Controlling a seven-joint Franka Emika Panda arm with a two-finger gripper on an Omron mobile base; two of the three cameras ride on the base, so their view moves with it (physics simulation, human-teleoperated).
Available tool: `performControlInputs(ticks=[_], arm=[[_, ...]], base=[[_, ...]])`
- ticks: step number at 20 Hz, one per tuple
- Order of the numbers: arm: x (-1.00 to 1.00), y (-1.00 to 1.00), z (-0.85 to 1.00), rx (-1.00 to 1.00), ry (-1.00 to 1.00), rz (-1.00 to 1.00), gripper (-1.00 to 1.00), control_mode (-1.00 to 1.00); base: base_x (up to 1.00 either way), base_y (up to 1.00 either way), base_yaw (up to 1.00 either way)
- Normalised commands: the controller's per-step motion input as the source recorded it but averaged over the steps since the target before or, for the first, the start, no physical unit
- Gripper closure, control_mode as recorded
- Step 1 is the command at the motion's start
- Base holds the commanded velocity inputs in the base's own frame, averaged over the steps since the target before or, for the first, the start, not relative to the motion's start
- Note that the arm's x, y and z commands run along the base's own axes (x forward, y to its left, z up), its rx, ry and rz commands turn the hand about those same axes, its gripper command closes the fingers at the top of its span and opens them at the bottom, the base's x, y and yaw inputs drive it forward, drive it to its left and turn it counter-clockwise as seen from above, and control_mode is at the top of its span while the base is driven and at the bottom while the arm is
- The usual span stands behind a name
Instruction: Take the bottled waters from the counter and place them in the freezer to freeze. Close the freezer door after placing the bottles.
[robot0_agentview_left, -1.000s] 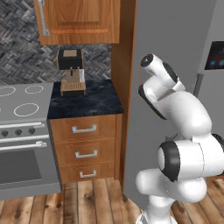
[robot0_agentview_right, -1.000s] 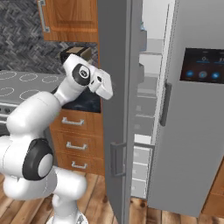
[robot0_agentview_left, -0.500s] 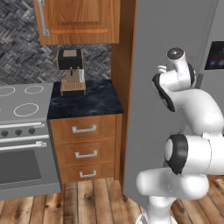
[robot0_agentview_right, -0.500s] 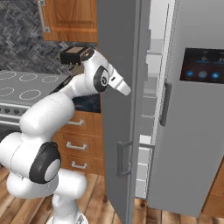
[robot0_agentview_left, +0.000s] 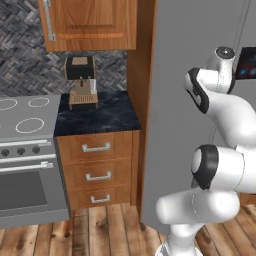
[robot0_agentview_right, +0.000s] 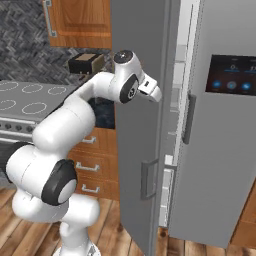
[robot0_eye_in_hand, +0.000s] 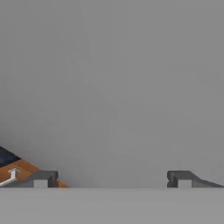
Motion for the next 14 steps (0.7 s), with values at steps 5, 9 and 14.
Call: performControlInputs(ticks=[5,9,14], arm=[[0.40,-0.12,0.00,-0.03,0.00,0.09,-1.00,-1.00],[0.34,-0.12,0.00,-0.04,0.00,0.07,-1.00,-1.00],[0.17,-0.01,0.00,-0.05,-0.04,0.02,-1.00,-1.00]], base=[[0.00,0.00,0.00],[0.00,0.00,0.00],[0.00,0.00,0.00]])
